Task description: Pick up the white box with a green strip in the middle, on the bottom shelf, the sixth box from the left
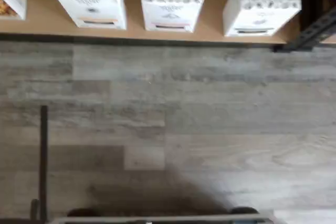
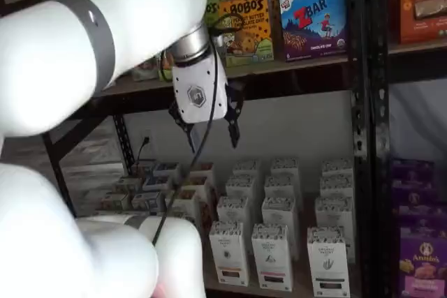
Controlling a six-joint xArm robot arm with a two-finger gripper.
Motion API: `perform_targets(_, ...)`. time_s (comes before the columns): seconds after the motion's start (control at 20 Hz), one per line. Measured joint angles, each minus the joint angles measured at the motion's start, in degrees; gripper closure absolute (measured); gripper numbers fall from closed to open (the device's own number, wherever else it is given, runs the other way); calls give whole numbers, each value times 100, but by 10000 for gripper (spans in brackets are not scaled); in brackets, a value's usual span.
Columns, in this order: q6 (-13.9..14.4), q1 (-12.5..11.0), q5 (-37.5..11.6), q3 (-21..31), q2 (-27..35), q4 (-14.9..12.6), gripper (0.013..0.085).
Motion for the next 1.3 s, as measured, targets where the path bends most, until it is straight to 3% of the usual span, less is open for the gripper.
perform_targets(0.35,-152,-212,-1075,833,131,-122,130)
perform_targets(0.7,-515,-541,-2330,1489,489,72,130)
perform_targets(1.0,-778,-710,-3183,1766,1171,228,130)
perform_targets(1.3,-892,-922,-4169,1914,1903,77,130)
